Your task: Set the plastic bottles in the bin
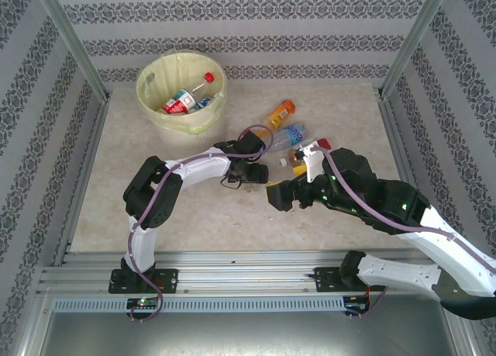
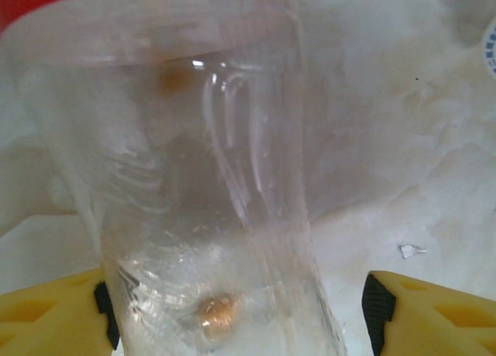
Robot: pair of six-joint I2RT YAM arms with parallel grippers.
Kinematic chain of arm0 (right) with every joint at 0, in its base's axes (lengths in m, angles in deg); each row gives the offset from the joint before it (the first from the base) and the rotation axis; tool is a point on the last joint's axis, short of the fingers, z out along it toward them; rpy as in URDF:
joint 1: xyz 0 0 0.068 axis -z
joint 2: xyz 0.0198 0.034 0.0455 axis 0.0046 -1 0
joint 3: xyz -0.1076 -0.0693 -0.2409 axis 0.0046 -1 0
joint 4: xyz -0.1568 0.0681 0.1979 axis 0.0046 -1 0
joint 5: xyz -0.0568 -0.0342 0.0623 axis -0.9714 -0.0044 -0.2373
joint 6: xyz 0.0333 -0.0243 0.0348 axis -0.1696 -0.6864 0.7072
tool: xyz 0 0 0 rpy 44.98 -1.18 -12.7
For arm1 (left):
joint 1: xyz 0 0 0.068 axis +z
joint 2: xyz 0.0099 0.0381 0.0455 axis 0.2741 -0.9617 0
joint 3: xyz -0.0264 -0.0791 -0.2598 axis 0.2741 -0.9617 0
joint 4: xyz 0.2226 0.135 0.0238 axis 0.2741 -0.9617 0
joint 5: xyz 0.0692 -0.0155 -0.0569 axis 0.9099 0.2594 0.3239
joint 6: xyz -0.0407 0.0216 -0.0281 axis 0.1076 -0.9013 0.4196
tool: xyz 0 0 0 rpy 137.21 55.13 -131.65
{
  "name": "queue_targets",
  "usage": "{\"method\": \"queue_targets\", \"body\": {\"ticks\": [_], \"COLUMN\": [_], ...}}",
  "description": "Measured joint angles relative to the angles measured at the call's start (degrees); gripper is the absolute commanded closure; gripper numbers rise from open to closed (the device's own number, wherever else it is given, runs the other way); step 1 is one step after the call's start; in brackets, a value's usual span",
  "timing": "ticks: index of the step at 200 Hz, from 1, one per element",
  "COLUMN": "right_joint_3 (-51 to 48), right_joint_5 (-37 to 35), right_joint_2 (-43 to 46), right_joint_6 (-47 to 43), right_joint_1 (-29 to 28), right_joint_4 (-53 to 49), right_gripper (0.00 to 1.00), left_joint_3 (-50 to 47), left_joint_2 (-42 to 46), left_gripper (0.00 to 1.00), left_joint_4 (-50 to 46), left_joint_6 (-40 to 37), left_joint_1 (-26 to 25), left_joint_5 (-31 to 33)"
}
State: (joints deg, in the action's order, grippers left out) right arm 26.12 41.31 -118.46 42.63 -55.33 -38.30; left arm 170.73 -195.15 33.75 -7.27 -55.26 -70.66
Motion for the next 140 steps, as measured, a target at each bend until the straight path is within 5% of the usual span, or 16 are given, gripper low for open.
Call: {"method": "queue_targets", "body": {"ticks": [92, 140], "right_joint_3": [-0.02, -0.17], "right_joint_5": [-0.2, -1.68], "right_joint_2": [0.28, 2.03], "right_joint_6": [-0.2, -0.2], "right_joint_1": [0.02, 0.02], "right_joint_4": [-1.68, -1.66], "right_gripper": [0.02, 0.02], "left_joint_3": [0.0, -0.72], "left_joint_2": [-0.5, 0.92], "left_gripper": [0.43, 0.44], "left_joint_4": [0.17, 0.09], "left_joint_6": [-0.24, -1.46], "left_joint_1": [0.85, 0.85], "left_joint_5": [0.04, 0.22]}}
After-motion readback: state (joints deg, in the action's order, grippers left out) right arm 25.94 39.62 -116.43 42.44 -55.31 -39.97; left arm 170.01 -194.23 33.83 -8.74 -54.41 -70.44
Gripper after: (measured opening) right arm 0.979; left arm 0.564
